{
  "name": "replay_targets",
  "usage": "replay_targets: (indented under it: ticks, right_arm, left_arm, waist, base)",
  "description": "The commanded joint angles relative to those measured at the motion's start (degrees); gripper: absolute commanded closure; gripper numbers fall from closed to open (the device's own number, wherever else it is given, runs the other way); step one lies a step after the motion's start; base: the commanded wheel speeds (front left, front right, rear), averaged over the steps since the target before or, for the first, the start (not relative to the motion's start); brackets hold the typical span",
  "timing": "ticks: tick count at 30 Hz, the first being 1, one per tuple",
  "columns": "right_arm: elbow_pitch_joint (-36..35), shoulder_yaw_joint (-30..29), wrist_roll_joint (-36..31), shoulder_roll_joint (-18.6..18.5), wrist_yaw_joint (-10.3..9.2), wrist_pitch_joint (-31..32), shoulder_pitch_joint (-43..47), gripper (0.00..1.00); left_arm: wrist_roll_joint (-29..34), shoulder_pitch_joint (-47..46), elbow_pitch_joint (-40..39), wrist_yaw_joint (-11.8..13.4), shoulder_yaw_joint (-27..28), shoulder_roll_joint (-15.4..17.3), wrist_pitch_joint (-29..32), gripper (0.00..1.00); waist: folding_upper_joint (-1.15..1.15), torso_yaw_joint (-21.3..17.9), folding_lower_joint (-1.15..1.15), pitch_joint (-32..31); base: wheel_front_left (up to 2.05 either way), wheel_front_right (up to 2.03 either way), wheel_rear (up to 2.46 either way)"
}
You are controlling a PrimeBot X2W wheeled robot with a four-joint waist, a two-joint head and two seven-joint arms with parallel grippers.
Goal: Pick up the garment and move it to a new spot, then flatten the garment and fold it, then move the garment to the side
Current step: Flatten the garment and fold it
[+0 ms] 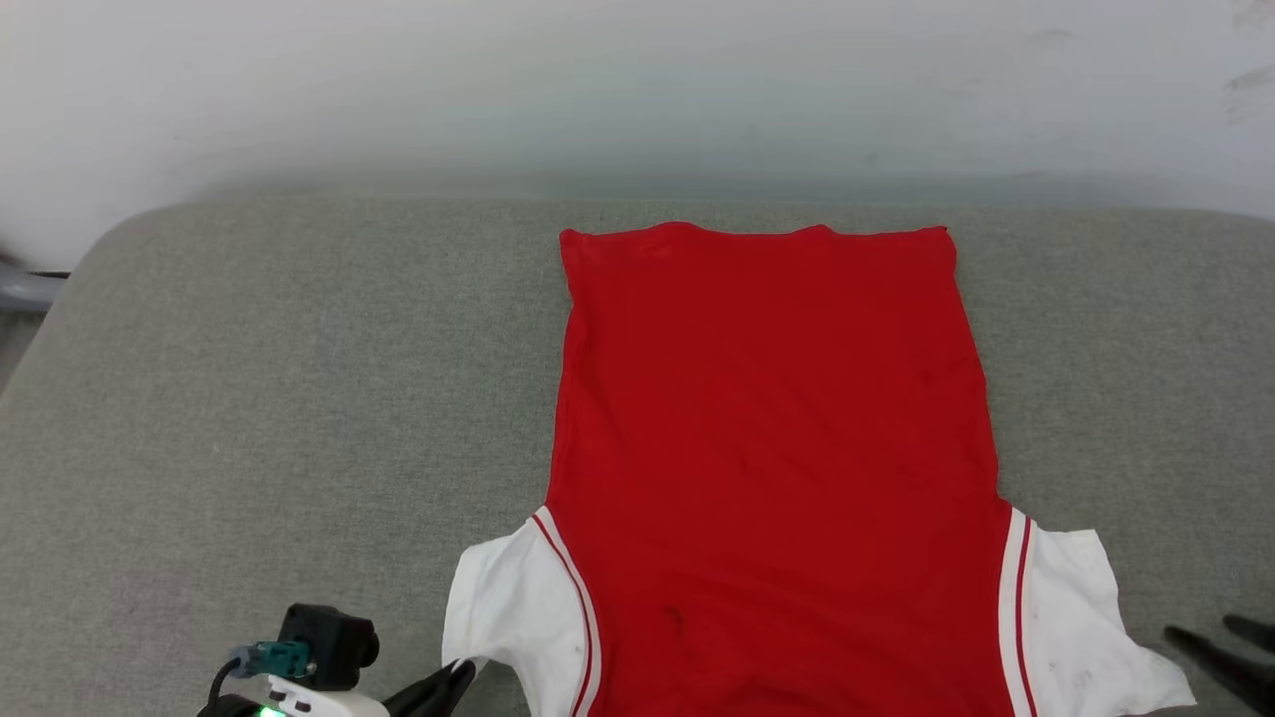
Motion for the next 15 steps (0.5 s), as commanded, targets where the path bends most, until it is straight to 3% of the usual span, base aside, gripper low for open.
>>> replay_targets:
  ticks: [1,6,11,15]
  right_arm:
    - [-1.47,-1.36,0.31,-1.35,-0.04,1.67,-1.95,0.00]
    - [-5.78,-6.30,-0.27,-2.62,-0.04,10.06,-9.24,0.00]
    - [-4.69,-11.25,-1.55,0.64,-0.03,26.12,-19.52,0.00]
    - [-2.68,-15.05,-7.02,4.45,-0.03,39.04,-30.14,0.00]
  left_arm:
    - [0.08,-0.81,-1.67,0.43,-0.34,0.37,1.00,1.00]
    - [0.60,-2.21,-6.64,1.08,-1.17,0.82,3.44,1.00]
    - [1.18,-4.42,-9.63,1.12,-1.91,0.48,4.60,1.00]
    - [1.95,-6.36,-10.86,0.70,-2.70,0.15,5.05,1.00]
  waist:
    - [0.00,0.87,0.00,2.38]
    - [0.00,2.64,0.00,7.72]
    - [0.00,5.67,0.00,13.23]
    - [0.00,8.64,0.00,17.50]
  base:
    - [0.00,0.00,0.00]
    - [0.00,0.00,0.00]
    - [0.00,0.00,0.00]
    - [0.00,0.00,0.00]
